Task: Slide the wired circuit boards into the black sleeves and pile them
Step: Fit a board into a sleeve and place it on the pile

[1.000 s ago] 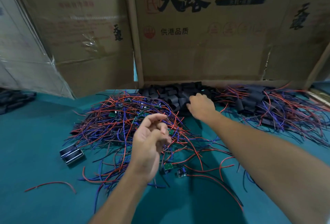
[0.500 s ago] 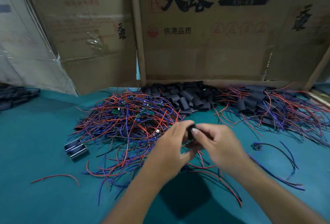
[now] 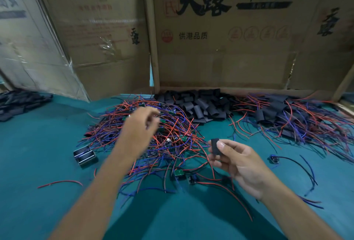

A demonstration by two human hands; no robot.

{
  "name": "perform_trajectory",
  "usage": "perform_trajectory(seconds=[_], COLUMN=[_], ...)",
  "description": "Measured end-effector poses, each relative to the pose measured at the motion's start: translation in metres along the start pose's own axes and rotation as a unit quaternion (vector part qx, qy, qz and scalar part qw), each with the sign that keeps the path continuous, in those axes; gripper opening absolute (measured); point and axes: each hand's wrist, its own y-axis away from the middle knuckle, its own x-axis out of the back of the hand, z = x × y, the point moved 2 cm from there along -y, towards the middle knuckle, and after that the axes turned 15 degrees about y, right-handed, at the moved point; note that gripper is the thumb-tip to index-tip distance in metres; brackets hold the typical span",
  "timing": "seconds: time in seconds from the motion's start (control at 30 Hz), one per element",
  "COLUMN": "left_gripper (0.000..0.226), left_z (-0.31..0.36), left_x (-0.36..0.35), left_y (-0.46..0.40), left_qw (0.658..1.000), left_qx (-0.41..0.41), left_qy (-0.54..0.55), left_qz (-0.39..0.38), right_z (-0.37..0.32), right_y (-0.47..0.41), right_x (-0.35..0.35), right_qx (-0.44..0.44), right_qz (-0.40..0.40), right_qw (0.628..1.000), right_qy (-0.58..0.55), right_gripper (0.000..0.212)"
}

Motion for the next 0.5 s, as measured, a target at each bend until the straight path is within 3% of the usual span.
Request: perform_trajectory(seconds=[0.1, 0.23, 0.33, 0.5], left_gripper=[0.016, 0.026, 0.034, 0.029], left_z=[-0.046, -0.078, -0.086, -0.086], left_x=[0.041, 0.052, 0.044, 0.034], left_y=[-0.039, -0.066, -0.077, -0.091], left_qw=[0.982, 0.951, 0.927, 0.912], left_qx=[0.080, 0.059, 0.074, 0.129], left_qy=[-0.171, -0.268, -0.308, -0.320], left_qz=[-0.017, -0.140, -0.202, -0.223], right_z=[0.001, 0.002, 0.005, 0.008], right_y=[-0.002, -0.003, -0.003, -0.005], right_x=[0.002, 0.000, -0.001, 0.002], right_qx=[0.004, -0.002, -0.002, 0.003], right_qz=[0.008, 0.004, 0.000, -0.007], right_qw=[1.000, 1.000, 1.000, 1.000], right_qy=[-0.007, -0.007, 0.009, 0.026], right_gripper=[0.035, 0.034, 0.035, 0.029])
